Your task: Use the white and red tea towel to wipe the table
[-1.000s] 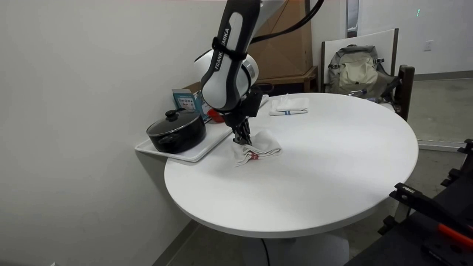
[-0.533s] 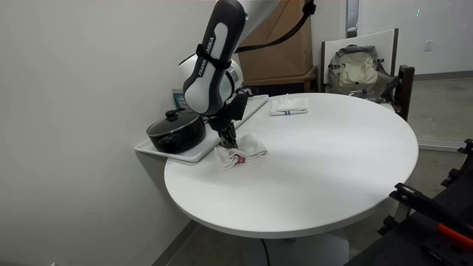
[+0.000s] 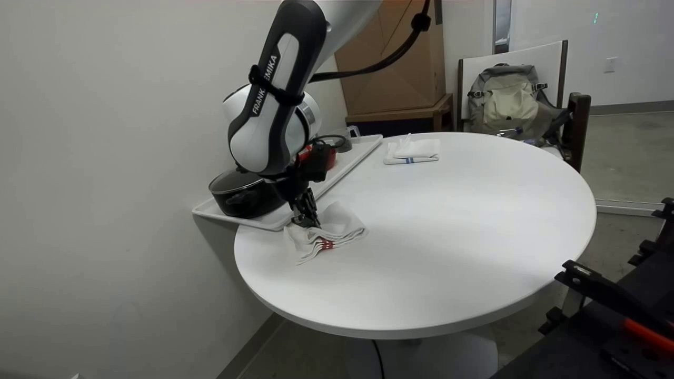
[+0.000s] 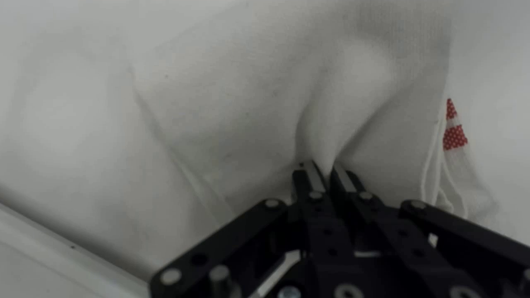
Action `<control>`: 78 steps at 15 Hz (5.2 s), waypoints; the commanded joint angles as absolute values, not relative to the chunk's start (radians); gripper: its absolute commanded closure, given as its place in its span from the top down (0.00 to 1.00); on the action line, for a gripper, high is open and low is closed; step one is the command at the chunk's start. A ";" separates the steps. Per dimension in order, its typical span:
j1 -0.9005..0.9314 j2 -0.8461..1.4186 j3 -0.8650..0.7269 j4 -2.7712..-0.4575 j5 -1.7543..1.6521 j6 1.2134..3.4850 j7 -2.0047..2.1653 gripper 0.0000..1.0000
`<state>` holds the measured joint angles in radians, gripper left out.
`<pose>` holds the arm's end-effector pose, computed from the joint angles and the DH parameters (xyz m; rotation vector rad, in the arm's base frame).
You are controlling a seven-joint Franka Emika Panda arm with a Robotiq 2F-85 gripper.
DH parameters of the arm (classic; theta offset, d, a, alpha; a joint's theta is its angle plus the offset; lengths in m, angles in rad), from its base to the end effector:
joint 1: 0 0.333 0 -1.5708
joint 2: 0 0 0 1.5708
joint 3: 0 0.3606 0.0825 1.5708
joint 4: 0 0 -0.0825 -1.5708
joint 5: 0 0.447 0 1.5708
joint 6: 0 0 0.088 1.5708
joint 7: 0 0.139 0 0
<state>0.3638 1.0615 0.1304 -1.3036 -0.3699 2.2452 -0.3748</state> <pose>0.7232 0.3460 0.0324 2.5687 1.4987 -0.1430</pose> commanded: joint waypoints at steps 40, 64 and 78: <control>0.155 0.915 0.182 -1.641 -0.364 2.369 -0.500 0.05; 0.176 0.835 0.093 -1.774 -0.463 2.435 -0.576 0.05; 0.031 0.802 0.038 -1.754 -0.404 2.429 -0.513 0.05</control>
